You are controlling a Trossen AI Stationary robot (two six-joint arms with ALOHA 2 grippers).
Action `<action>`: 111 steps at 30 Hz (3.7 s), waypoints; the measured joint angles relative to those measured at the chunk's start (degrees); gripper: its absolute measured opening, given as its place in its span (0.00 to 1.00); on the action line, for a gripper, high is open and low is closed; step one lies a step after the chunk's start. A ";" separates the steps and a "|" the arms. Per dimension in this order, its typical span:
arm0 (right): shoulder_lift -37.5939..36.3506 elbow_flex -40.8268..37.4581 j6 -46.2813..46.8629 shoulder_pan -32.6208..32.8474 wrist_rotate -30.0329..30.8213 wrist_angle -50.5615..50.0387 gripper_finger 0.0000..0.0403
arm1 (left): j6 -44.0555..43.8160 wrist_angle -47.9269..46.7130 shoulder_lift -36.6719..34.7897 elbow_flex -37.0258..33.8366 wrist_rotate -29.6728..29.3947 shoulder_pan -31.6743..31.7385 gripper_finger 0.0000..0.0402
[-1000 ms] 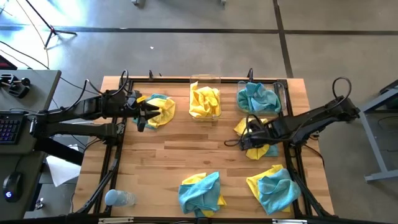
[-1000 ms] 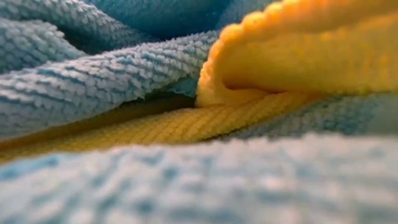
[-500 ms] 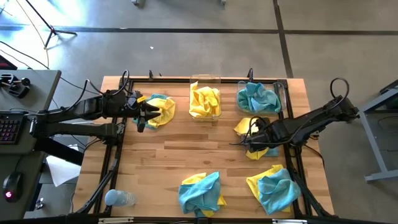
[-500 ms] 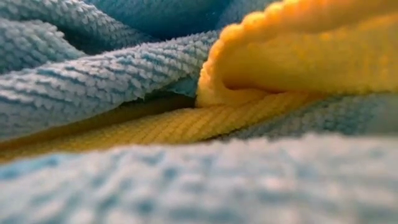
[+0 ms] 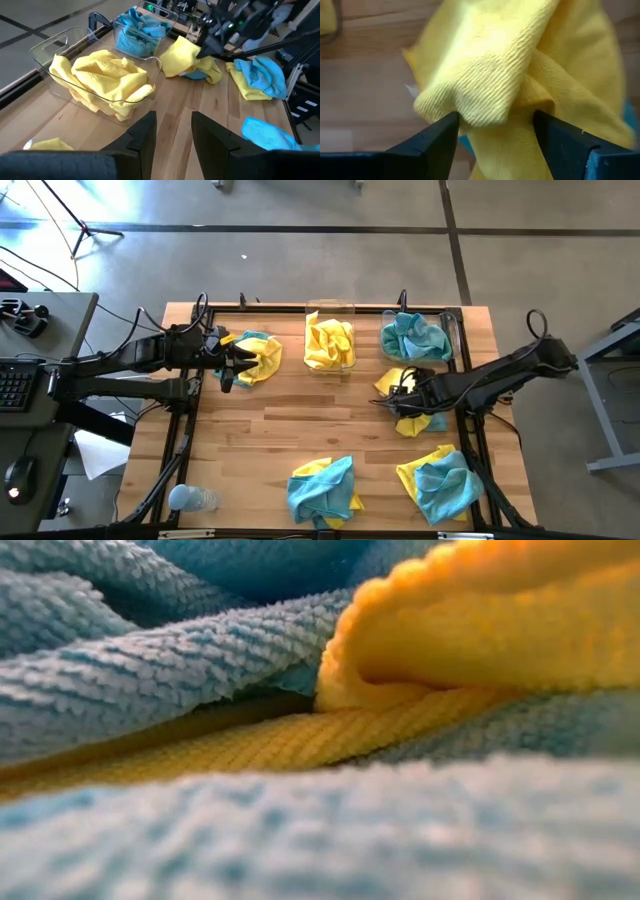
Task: Sort microfiber towel by color & place in baskets
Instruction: Put the yellow towel into the left transparent bin
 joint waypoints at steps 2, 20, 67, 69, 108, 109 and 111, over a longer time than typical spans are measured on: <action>0.00 -3.13 0.83 -0.80 -0.27 3.11 0.63 | -0.28 0.00 -0.02 0.00 0.46 0.02 0.28; -0.02 1.62 -4.90 -1.58 -0.37 -3.05 0.08 | -1.55 -0.01 0.00 0.02 3.28 0.02 0.28; 31.34 38.81 -99.46 -44.35 -21.73 27.23 0.00 | -5.25 0.28 -0.02 0.04 -6.08 0.09 0.28; 31.36 38.81 -99.75 -44.53 -22.96 26.68 0.00 | -6.06 0.28 -0.02 0.04 -7.16 0.09 0.28; 41.61 64.17 -128.59 -39.61 -18.20 1.89 0.03 | -12.48 0.46 0.00 0.04 -12.66 0.09 0.28; 42.92 64.17 -128.51 -39.50 -18.12 1.74 0.05 | -12.48 0.46 0.00 0.04 -12.66 0.09 0.28; 45.59 64.17 -128.21 -39.63 -18.20 0.69 0.07 | -12.64 0.44 0.00 0.04 -12.68 0.09 0.28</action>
